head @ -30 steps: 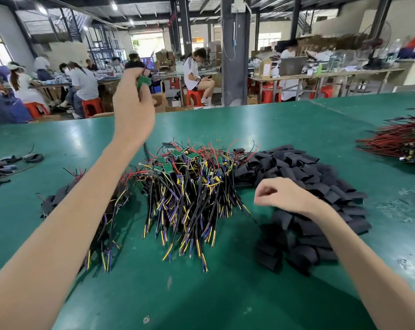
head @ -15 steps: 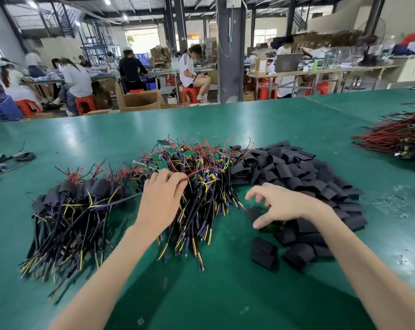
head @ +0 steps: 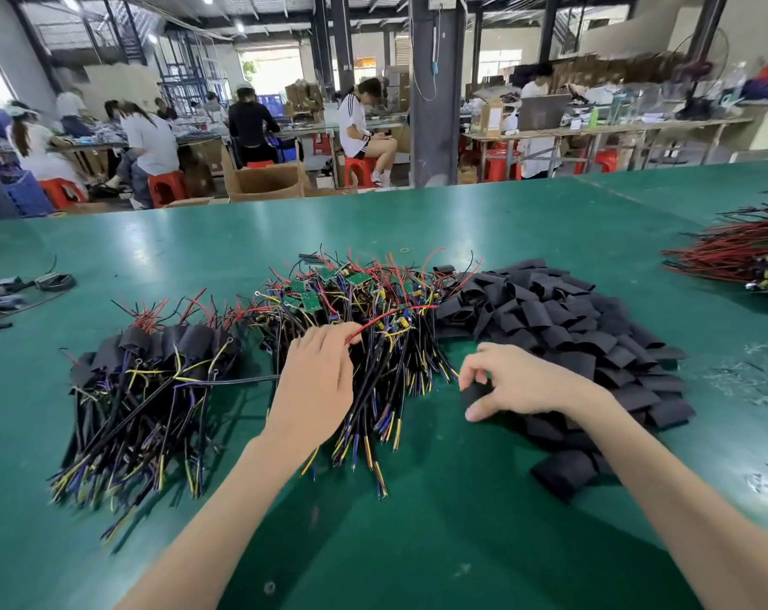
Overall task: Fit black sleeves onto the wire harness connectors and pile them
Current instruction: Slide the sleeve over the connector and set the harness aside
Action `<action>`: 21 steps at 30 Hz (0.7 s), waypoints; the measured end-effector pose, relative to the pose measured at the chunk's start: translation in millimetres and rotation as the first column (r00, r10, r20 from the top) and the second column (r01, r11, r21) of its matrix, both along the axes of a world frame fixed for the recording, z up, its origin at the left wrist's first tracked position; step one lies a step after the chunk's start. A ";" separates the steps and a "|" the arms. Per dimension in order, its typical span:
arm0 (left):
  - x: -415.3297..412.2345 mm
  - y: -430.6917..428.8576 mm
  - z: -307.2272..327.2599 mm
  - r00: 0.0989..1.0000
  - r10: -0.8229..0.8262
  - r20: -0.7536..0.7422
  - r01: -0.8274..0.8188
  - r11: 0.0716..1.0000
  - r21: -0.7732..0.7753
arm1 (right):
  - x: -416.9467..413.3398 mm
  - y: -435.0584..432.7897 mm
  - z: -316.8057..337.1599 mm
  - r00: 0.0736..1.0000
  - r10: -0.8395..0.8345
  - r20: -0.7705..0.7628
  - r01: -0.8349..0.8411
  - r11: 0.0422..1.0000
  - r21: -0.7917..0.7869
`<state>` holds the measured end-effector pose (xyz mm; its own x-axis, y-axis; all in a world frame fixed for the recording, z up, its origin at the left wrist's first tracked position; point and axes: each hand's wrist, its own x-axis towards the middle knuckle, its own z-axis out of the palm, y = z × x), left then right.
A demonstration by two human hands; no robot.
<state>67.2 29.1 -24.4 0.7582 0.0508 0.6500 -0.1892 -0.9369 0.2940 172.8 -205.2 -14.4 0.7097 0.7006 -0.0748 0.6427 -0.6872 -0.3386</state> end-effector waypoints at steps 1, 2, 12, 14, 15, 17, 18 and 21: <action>-2.0 -1.0 -0.2 1.000 -0.011 -0.026 0.012 1.000 0.008 | 1.0 1.1 -1.6 1.000 -0.019 0.002 0.019 0.998 0.061; -3.6 -1.7 -0.5 0.999 -0.017 -0.045 0.018 0.999 0.029 | 1.7 2.2 -2.7 0.999 -0.034 0.001 0.034 0.992 0.122; -7.2 -8.1 -1.4 0.999 0.034 0.022 -0.034 0.999 -0.002 | -5.9 9.1 1.5 0.992 -0.076 -0.101 0.123 0.748 0.652; -7.4 -7.4 -0.5 0.998 0.052 0.045 -0.051 0.998 -0.031 | -5.8 9.4 0.4 0.992 -0.122 -0.045 0.119 0.722 0.682; -7.5 -7.0 -0.1 0.997 0.058 0.050 -0.055 0.998 -0.043 | -4.5 9.4 -1.1 0.987 -0.157 0.024 0.102 0.742 0.663; -7.3 -6.7 0.3 0.997 0.062 0.055 -0.059 0.997 -0.055 | -2.6 10.2 -4.5 0.974 -0.205 0.096 0.110 0.799 0.591; -6.9 -6.7 -0.1 0.996 0.062 0.057 -0.059 0.997 -0.055 | -2.2 10.9 -6.2 0.971 -0.217 0.098 0.127 0.821 0.556; -6.4 -6.9 -2.2 0.996 0.064 0.058 -0.061 0.997 -0.047 | -3.8 14.9 -9.9 0.971 -0.220 0.089 0.146 0.850 0.506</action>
